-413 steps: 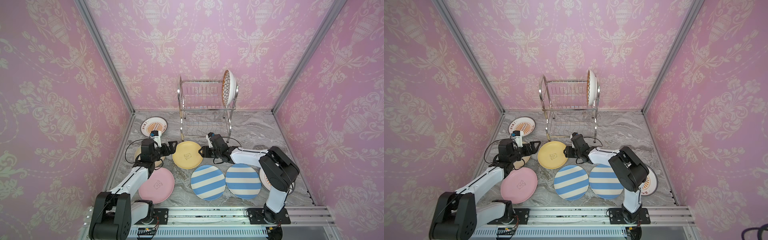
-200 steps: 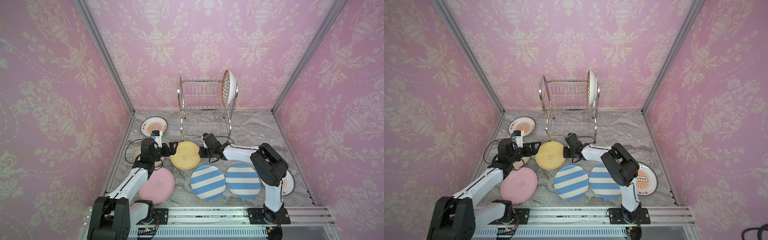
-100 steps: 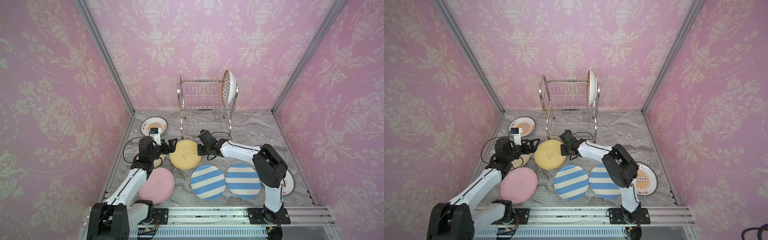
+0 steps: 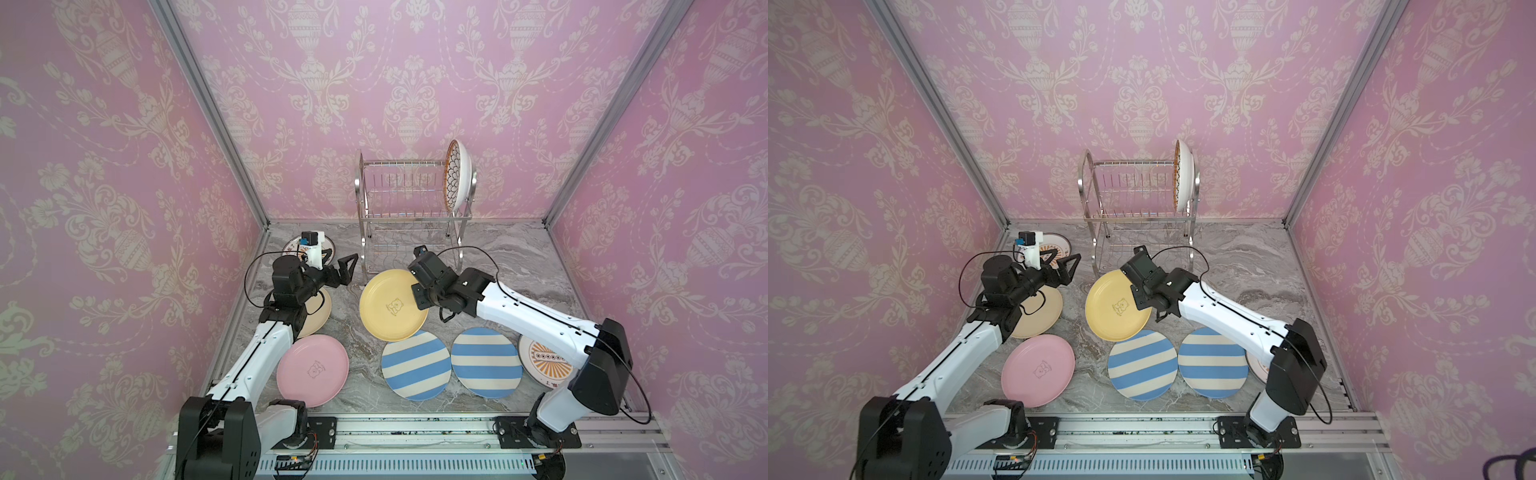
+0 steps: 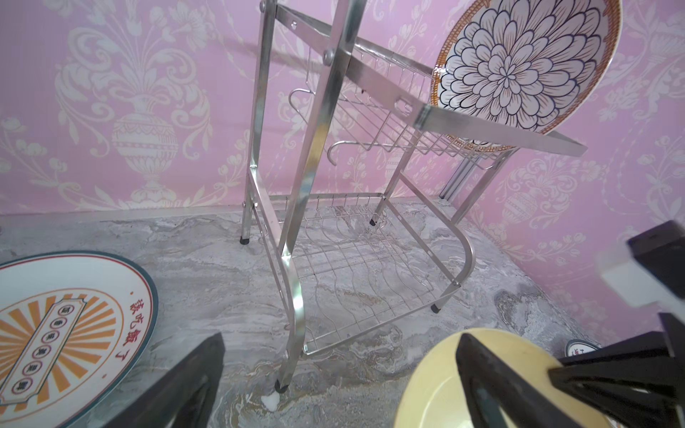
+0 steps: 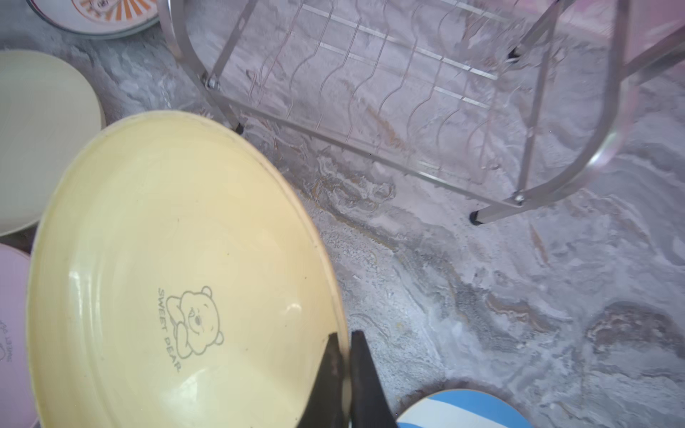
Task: Load plates into a dish rack
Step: Pick up the plate from the center of the table.
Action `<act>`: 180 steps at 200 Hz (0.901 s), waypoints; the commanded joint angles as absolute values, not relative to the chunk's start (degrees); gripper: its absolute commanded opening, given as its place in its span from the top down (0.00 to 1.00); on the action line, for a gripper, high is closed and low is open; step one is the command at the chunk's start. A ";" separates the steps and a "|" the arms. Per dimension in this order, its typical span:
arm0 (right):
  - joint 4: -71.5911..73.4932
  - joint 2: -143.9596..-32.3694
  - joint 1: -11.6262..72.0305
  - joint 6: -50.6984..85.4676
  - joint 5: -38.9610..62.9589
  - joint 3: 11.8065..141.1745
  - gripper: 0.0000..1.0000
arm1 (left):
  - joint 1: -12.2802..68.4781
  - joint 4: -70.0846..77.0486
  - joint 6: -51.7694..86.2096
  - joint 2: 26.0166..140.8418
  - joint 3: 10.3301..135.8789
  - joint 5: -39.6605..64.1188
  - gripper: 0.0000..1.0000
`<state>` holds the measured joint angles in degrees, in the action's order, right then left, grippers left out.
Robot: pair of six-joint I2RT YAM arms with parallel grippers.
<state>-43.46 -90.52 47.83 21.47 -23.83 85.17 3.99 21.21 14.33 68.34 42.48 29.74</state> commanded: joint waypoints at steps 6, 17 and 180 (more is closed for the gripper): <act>-54.98 -86.09 47.98 16.44 -36.63 94.58 1.00 | 3.66 32.75 12.07 74.75 46.10 38.07 0.01; -54.93 -84.48 47.95 14.75 -39.27 96.14 1.00 | 3.52 34.69 12.63 77.33 48.13 40.10 0.01; -43.53 -72.97 45.84 5.28 -55.10 93.39 1.00 | 2.90 42.61 16.41 103.34 67.98 51.34 0.01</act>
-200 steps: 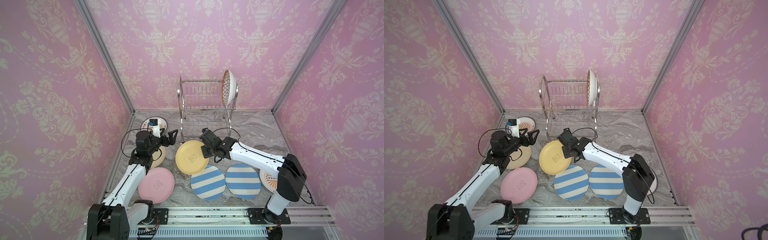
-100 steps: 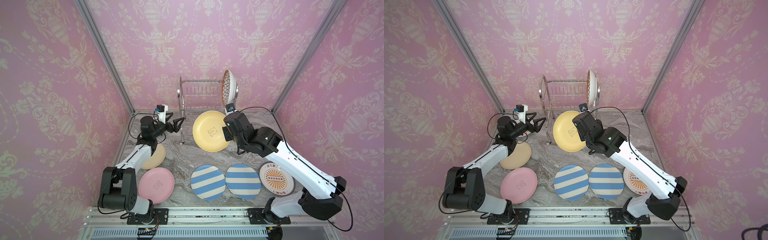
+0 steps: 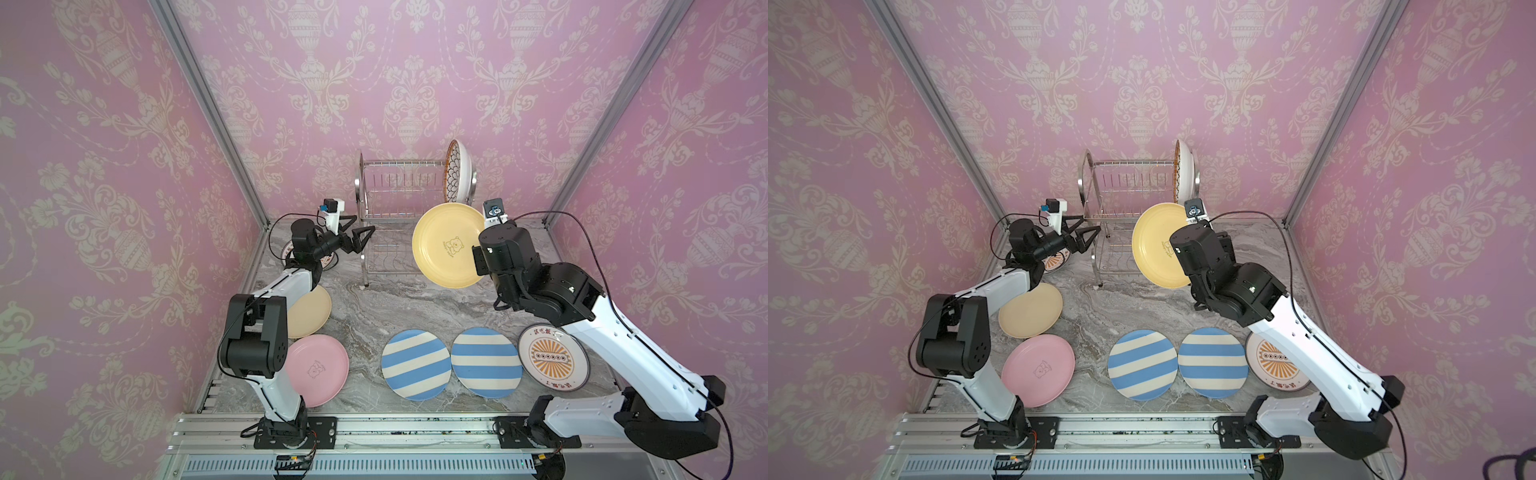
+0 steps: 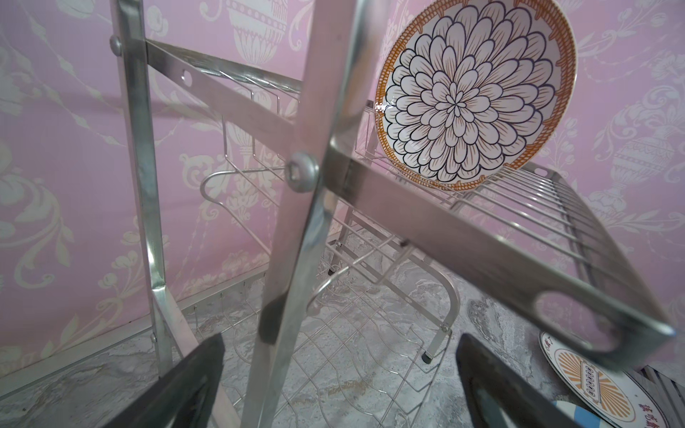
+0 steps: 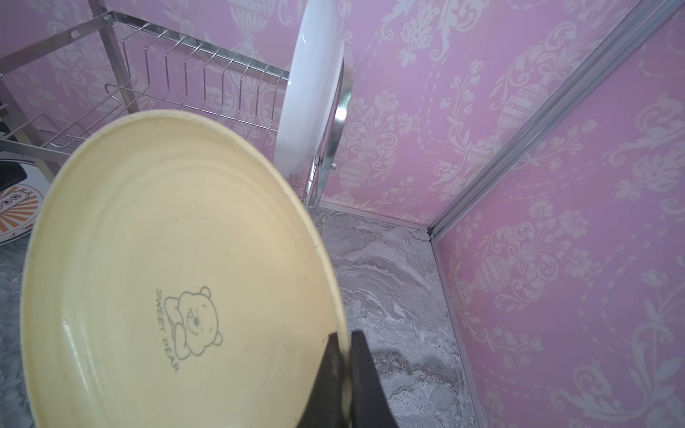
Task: Load plates into a dish rack
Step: Pick up the plate from the center of the table, then rotate the dish rack at the top-center of the table.
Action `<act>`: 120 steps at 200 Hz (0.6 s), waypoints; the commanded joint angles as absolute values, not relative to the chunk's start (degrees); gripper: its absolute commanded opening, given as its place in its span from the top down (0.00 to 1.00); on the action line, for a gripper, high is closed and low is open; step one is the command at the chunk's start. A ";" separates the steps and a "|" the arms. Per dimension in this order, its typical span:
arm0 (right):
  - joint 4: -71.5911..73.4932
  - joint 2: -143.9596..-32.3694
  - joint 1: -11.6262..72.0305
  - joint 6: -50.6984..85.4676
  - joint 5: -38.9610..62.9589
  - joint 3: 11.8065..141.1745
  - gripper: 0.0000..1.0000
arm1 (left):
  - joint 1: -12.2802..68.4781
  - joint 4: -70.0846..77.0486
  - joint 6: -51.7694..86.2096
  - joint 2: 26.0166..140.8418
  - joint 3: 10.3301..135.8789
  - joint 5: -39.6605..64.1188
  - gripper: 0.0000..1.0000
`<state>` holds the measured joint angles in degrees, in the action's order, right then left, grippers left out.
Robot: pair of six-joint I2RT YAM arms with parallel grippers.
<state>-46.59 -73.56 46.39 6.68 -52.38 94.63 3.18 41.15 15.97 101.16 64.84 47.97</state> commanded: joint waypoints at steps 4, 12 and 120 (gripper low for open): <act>-43.46 -72.95 45.79 5.19 -55.08 93.30 1.00 | 2.90 42.21 16.24 103.79 68.35 51.41 0.01; -43.20 -72.86 45.75 5.10 -54.98 93.21 1.00 | 2.90 41.34 16.01 104.61 69.15 51.88 0.01; -42.56 -73.34 42.84 3.55 -53.17 93.72 1.00 | 5.82 37.93 16.20 103.04 68.76 55.38 0.01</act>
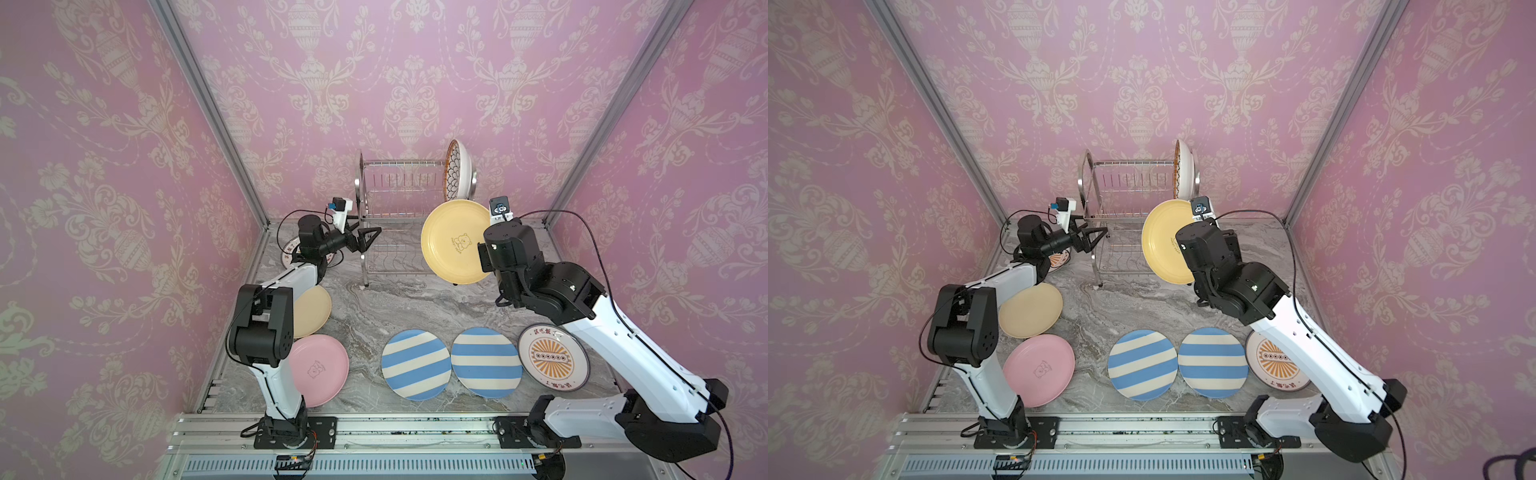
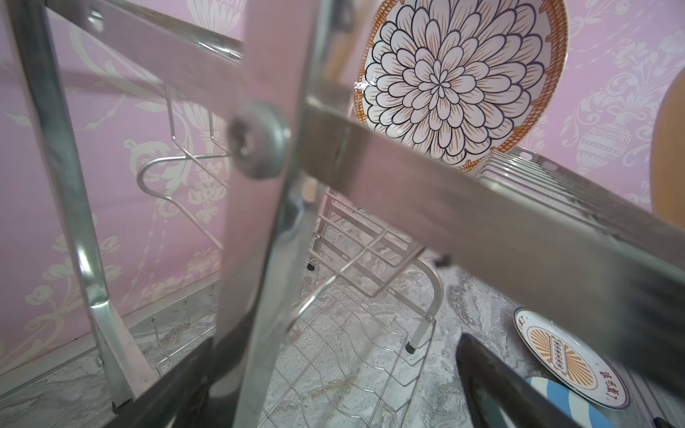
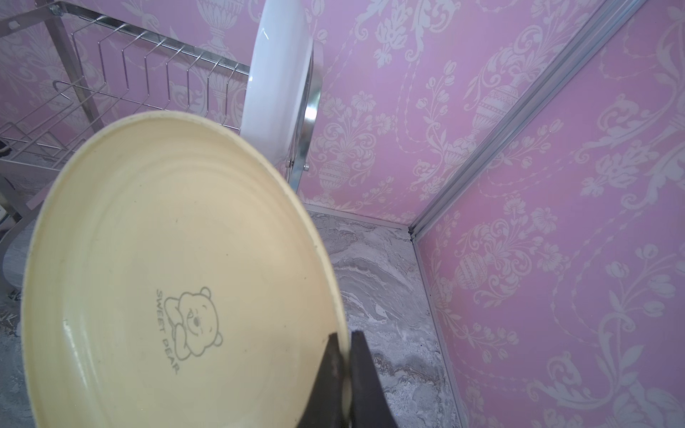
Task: Load plates into a dish rack
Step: Rotate the dish rack at the top-center of the table.
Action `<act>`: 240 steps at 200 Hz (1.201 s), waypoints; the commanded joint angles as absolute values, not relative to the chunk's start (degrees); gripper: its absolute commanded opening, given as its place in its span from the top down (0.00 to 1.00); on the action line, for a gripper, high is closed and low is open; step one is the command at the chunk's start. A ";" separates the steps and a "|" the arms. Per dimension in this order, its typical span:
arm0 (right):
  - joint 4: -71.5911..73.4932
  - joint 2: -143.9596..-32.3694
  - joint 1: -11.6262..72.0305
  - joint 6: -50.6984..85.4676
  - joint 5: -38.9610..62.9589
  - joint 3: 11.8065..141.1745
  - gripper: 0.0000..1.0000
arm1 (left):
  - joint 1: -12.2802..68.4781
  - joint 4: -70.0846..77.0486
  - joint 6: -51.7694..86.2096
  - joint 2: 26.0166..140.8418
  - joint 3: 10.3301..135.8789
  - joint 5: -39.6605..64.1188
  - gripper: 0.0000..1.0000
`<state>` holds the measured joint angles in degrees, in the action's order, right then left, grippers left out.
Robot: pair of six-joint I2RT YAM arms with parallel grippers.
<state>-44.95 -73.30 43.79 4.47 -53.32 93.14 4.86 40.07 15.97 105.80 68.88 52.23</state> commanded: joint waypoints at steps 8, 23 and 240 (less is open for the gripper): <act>-42.84 -73.53 42.62 3.11 -53.23 94.23 1.00 | 6.03 37.41 15.95 102.34 68.32 55.34 0.01; -42.72 -73.41 42.17 2.14 -53.28 94.71 1.00 | 6.50 37.20 15.89 101.24 67.51 55.43 0.01; 19.32 -86.76 37.51 -51.03 -57.52 102.23 1.00 | 12.26 20.04 8.98 82.51 53.50 49.08 0.01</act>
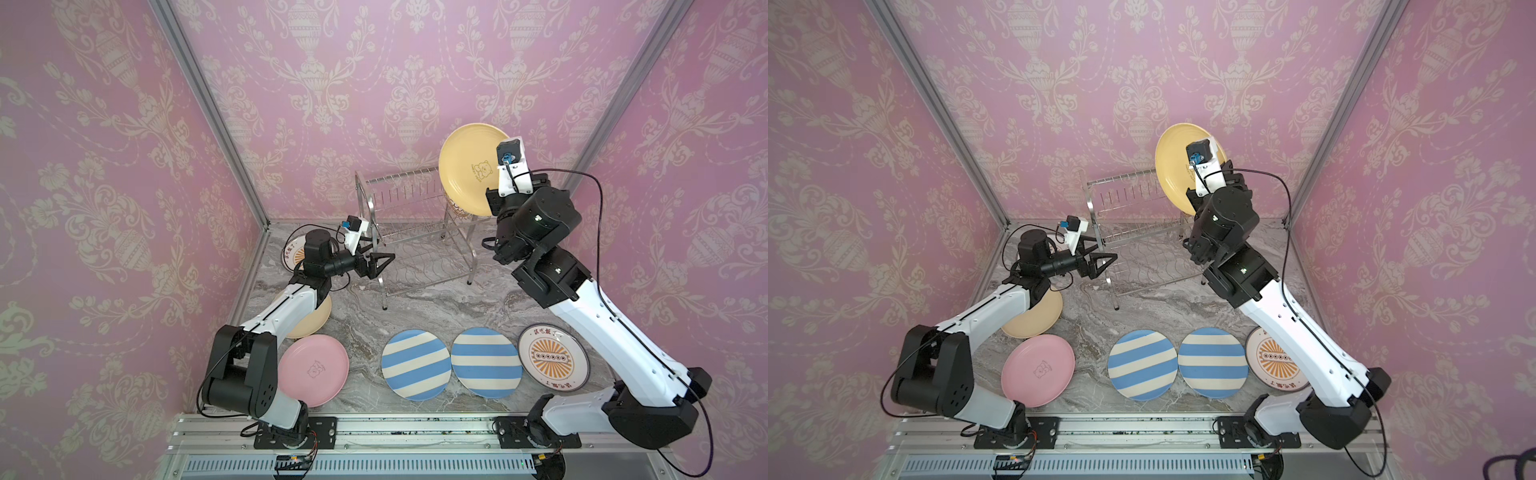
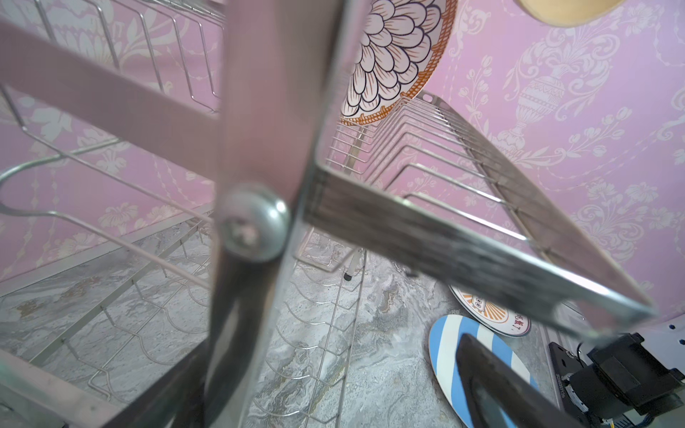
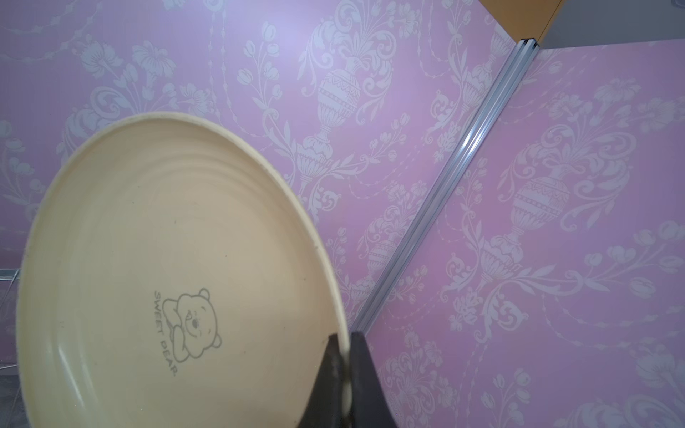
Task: Load plates into a dish rack
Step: Rotate the dish rack at the top-center of the table, then place the plate on the dish rack.
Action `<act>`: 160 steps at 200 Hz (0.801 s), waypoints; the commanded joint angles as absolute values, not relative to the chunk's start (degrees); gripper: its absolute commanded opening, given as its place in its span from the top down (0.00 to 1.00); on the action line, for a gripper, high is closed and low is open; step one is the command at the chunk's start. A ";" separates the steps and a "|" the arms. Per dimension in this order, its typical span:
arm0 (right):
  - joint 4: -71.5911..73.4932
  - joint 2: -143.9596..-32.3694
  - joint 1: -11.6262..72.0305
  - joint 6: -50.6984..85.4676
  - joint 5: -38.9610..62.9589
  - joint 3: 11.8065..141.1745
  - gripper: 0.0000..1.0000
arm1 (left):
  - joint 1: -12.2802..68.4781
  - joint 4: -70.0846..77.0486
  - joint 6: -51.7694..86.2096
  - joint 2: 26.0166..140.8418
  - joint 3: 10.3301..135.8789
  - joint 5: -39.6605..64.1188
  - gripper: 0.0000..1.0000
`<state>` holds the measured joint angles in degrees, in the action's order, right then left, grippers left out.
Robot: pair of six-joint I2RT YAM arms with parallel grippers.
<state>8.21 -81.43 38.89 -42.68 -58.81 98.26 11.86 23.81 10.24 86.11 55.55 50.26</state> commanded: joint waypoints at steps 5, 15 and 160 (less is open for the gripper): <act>19.85 -88.07 37.24 -51.86 -57.32 103.00 1.00 | 12.25 20.11 9.14 81.84 53.23 48.50 0.01; 21.55 -90.50 36.77 -53.85 -57.39 104.32 1.00 | 12.22 19.99 9.57 80.32 52.91 47.66 0.01; 46.49 -110.56 36.65 -89.92 -61.66 114.08 1.00 | 9.48 20.58 10.58 69.99 47.38 41.57 0.01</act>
